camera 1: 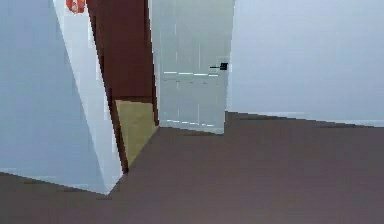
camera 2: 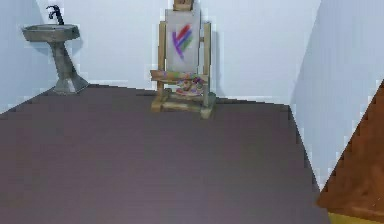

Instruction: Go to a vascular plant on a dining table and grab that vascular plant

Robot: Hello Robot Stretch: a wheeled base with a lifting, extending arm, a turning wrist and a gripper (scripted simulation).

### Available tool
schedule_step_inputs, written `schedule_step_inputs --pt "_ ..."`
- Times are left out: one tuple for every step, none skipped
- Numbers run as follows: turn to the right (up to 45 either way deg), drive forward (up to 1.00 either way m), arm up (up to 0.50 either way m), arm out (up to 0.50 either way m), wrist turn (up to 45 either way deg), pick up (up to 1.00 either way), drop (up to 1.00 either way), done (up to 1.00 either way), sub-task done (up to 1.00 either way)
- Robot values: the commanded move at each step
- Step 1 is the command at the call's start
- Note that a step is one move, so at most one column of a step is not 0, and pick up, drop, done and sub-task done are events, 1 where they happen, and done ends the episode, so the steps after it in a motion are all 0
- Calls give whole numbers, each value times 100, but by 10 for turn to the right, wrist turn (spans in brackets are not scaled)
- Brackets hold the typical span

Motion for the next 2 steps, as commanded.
schedule_step_inputs --pt "0 100 0 0 0 0 0 0 0" --pt "30 0 0 0 0 0 0 0 0"
